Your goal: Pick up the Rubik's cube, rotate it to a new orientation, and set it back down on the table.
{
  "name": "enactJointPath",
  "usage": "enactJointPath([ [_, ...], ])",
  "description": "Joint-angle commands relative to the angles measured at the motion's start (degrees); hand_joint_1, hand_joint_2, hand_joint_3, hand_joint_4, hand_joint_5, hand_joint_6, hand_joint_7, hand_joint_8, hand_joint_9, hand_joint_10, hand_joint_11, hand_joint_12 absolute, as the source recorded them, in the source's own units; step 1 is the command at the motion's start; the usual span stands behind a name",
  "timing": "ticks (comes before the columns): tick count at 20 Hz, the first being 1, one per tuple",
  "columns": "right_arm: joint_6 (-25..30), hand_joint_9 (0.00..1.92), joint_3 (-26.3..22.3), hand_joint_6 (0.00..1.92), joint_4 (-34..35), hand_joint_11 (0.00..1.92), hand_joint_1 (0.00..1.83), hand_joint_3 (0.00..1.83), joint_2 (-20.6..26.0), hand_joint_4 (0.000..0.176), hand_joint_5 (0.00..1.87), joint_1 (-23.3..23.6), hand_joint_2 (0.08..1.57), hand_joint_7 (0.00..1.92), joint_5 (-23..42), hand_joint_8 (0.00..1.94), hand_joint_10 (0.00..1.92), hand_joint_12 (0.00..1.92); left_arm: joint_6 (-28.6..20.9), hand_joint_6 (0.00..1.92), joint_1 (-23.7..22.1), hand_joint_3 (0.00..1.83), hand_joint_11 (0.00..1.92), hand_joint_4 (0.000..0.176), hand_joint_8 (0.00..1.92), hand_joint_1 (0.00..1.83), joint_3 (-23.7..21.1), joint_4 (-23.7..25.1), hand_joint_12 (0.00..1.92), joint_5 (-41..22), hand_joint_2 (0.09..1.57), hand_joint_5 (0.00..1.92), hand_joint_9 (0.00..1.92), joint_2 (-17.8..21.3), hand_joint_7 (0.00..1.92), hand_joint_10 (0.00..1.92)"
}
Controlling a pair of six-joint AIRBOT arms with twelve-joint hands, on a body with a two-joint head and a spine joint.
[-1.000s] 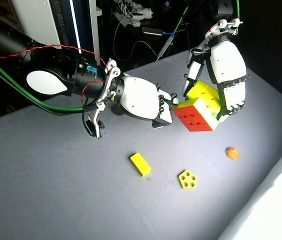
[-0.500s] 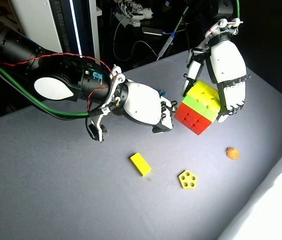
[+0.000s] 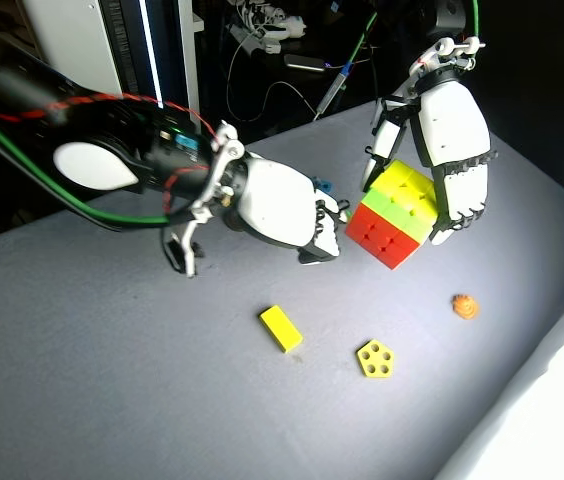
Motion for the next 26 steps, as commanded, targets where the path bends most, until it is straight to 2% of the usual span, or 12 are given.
enactJointPath([
  [1,0.8,0.36,-0.7,0.01,0.4,0.30,0.25,0.00,0.8,0.000,0.13,1.0,1.25,0.40,6.4,1.19,1.72,1.92,-0.5,1.74,-1.2,0.01,0.31,0.008,1.92,0.99,-0.1,3.5,1.92,1.0,1.44,0.47,0.27,0.4,0.41,1.92],
  [6,3.4,0.38,-3.7,0.02,0.5,0.30,0.28,0.00,7.8,0.000,0.16,4.4,1.23,0.44,3.2,1.17,1.69,1.92,-0.5,1.66,-1.0,0.00,0.32,0.000,1.91,1.02,-0.1,3.2,1.92,1.0,1.42,0.51,0.29,0.4,0.44,1.92],
  [9,3.4,0.33,-1.2,0.00,1.3,0.25,0.24,0.00,9.4,0.000,0.14,4.7,1.25,0.39,3.6,1.19,1.72,1.92,-2.0,1.68,-0.3,0.00,0.29,0.000,1.92,1.01,0.0,4.3,1.92,1.0,1.43,0.50,0.26,0.4,0.42,1.92],
  [12,3.7,0.36,1.0,0.01,2.8,0.24,0.24,0.00,9.2,0.000,0.16,4.8,1.25,0.40,4.1,1.10,1.59,1.92,-5.4,1.61,0.9,0.00,0.31,0.000,1.89,1.04,0.0,7.3,1.92,1.0,1.40,0.54,0.30,0.4,0.46,1.90],
  [16,3.2,0.40,2.3,0.00,2.8,0.27,0.23,0.00,8.4,0.000,0.17,4.8,1.25,0.42,8.7,1.03,1.54,1.90,-14.0,1.67,4.1,0.00,0.30,0.000,1.89,1.02,0.2,14.5,1.92,1.0,1.42,0.51,0.28,0.4,0.44,1.89],
  [17,3.2,0.40,2.7,0.01,2.4,0.28,0.23,0.00,7.8,0.000,0.17,4.9,1.25,0.43,8.7,1.03,1.54,1.90,-19.8,1.68,6.5,0.00,0.30,0.000,1.90,1.01,0.4,20.0,1.92,1.1,1.42,0.50,0.28,0.4,0.44,1.89],
  [18,3.2,0.40,2.7,0.01,1.8,0.28,0.23,0.00,7.6,0.000,0.17,4.9,1.25,0.43,8.7,1.03,1.54,1.90,-21.6,1.68,7.4,0.00,0.30,0.000,1.90,1.01,0.5,21.7,1.92,1.1,1.42,0.50,0.28,0.4,0.44,1.89],
  [20,3.2,0.40,2.7,0.00,1.1,0.26,0.22,0.00,7.1,0.000,0.17,4.8,1.25,0.43,8.7,1.00,1.50,1.88,-25.2,1.72,9.4,0.01,0.30,0.011,1.89,1.00,0.7,25.2,1.92,1.1,1.43,0.48,0.28,0.3,0.43,1.91],
  [23,3.2,0.24,2.7,0.00,1.0,0.00,0.06,0.00,6.7,0.000,0.13,4.6,1.28,0.34,8.5,0.13,0.72,1.52,-31.3,1.72,12.0,0.00,0.32,0.010,1.90,1.00,1.8,30.8,1.92,1.1,1.43,0.47,0.29,-0.4,0.44,1.92],
  [24,3.2,0.21,2.7,0.00,1.0,0.00,0.03,0.00,6.6,0.000,0.13,4.5,1.28,0.28,8.4,0.02,0.44,1.19,-33.8,1.69,13.1,0.00,0.32,0.000,1.89,1.01,2.4,33.3,1.92,1.1,1.42,0.49,0.30,-0.8,0.45,1.92],
  [25,3.2,0.19,2.7,0.00,1.0,0.00,0.02,0.00,6.4,0.000,0.12,4.4,1.28,0.22,8.4,0.00,0.30,1.00,-35.6,1.69,13.9,0.00,0.32,0.003,1.89,1.01,2.9,34.9,1.92,1.1,1.42,0.48,0.29,-1.2,0.45,1.92],
  [26,3.2,0.10,2.7,0.01,1.0,0.00,0.01,0.00,6.3,0.000,0.07,4.3,1.26,0.08,8.4,0.00,0.12,0.51,-37.5,1.71,14.6,0.00,0.29,0.001,1.92,1.00,3.5,36.8,1.92,1.1,1.43,0.48,0.27,-1.5,0.43,1.92],
])
